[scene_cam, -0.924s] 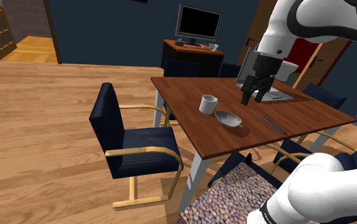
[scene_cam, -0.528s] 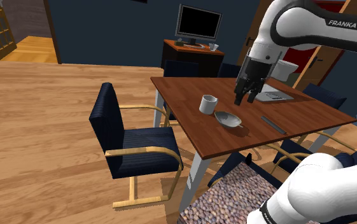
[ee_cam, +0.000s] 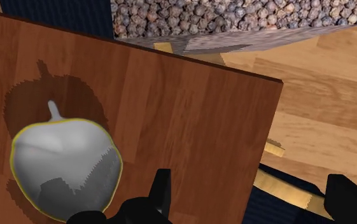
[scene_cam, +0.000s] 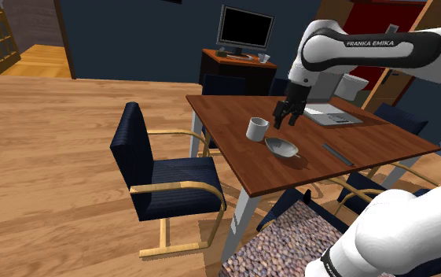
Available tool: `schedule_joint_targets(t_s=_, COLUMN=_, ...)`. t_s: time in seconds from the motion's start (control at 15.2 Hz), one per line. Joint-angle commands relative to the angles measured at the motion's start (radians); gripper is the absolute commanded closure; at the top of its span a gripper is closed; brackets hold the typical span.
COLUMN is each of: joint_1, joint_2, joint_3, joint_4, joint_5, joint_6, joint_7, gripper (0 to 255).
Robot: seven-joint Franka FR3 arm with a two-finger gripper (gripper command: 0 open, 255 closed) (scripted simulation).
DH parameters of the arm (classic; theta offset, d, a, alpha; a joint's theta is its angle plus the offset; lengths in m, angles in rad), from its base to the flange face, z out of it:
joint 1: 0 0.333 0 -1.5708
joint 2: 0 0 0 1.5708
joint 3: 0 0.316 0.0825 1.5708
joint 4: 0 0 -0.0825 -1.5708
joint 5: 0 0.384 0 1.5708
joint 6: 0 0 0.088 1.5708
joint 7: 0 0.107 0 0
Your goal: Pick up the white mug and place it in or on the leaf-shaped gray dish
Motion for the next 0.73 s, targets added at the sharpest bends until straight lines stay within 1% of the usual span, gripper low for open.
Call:
schedule_joint_targets(t_s=0.0, joint_1=-0.003, joint_2=0.061, joint_3=-0.022, joint_4=0.026, joint_5=-0.004, joint_6=0.043, joint_7=-0.031, gripper=0)
schedule_joint_targets(t_s=0.33, joint_1=-0.006, joint_2=0.232, joint_3=-0.069, joint_4=0.109, joint_5=0.010, joint_6=0.145, joint_7=-0.105, gripper=0)
schedule_joint_targets(t_s=0.66, joint_1=-0.016, joint_2=0.414, joint_3=-0.106, joint_4=0.225, joint_5=0.050, joint_6=0.221, joint_7=-0.183, gripper=0)
